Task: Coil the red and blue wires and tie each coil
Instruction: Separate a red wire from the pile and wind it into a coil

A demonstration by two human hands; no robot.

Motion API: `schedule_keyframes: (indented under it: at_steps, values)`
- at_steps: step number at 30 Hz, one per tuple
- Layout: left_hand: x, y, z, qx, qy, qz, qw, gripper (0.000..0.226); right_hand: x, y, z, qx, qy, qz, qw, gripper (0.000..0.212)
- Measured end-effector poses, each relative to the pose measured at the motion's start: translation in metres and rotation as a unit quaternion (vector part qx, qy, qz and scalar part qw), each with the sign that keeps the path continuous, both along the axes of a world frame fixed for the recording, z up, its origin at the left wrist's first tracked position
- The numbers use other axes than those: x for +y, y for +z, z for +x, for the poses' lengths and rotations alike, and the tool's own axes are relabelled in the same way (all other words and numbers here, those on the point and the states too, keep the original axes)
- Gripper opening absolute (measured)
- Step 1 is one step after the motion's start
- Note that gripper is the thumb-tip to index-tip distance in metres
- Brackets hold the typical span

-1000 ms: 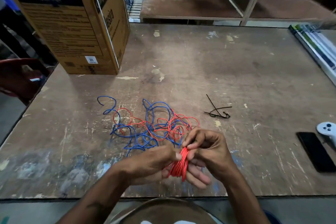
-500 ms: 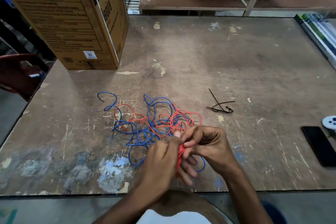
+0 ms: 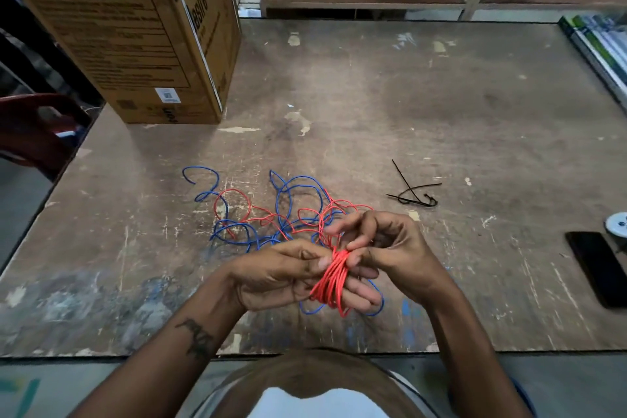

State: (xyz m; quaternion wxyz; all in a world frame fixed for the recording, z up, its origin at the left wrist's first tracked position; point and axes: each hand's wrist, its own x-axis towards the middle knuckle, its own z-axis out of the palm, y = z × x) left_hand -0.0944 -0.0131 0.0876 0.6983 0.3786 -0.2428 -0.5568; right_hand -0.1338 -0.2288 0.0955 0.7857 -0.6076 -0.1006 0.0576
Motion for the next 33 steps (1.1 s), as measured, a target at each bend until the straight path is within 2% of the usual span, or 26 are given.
schedule_keyframes:
  at_steps: [4, 9, 12, 15, 19, 20, 22, 23, 25, 29, 31, 33]
  values:
    - [0.001, 0.006, 0.005, -0.05, -0.032, 0.036, 0.998, 0.05, -0.006, 0.005, -0.004, -0.005, 0.059, -0.027, 0.998, 0.028]
    - [-0.004, 0.019, 0.003, -0.105, 0.021, 0.086, 0.991, 0.043, -0.009, -0.005, -0.008, -0.041, -0.031, -0.036, 0.998, 0.024]
    - [-0.011, 0.026, -0.002, -0.165, 0.073, 0.157, 0.971, 0.042, -0.01, -0.009, -0.014, -0.042, -0.043, -0.015, 0.998, 0.021]
    - [-0.018, 0.033, -0.011, -0.224, 0.141, 0.177, 0.948, 0.038, -0.011, -0.009, -0.017, -0.065, -0.074, -0.023, 0.995, 0.021]
    - [-0.029, 0.031, -0.022, -0.342, 0.289, 0.253, 0.857, 0.046, -0.005, 0.0, -0.017, -0.08, -0.101, -0.026, 0.991, 0.025]
    - [-0.034, 0.025, -0.027, -0.343, 0.338, 0.271, 0.834, 0.043, -0.002, 0.001, -0.017, -0.083, -0.113, -0.026, 0.99, 0.025]
    - [-0.044, 0.013, -0.04, -0.289, 0.43, 0.303, 0.799, 0.04, 0.004, 0.0, -0.019, -0.094, -0.152, -0.044, 0.983, 0.025]
    - [-0.049, 0.009, -0.045, -0.262, 0.468, 0.311, 0.785, 0.049, 0.008, -0.001, -0.02, -0.102, -0.172, -0.062, 0.978, 0.024]
    - [-0.054, 0.002, -0.048, -0.26, 0.531, 0.316, 0.742, 0.068, 0.019, -0.006, -0.025, -0.112, -0.2, -0.098, 0.968, 0.021]
    - [-0.054, 0.007, -0.042, -0.341, 0.599, 0.281, 0.667, 0.067, 0.035, -0.007, -0.032, -0.117, -0.234, -0.173, 0.949, 0.017]
    - [-0.053, 0.009, -0.035, -0.365, 0.615, 0.273, 0.644, 0.065, 0.037, -0.004, -0.031, -0.155, -0.243, -0.229, 0.93, 0.014]
    - [-0.054, 0.012, -0.026, -0.363, 0.631, 0.272, 0.629, 0.063, 0.042, -0.003, -0.031, -0.208, -0.261, -0.296, 0.895, 0.014]
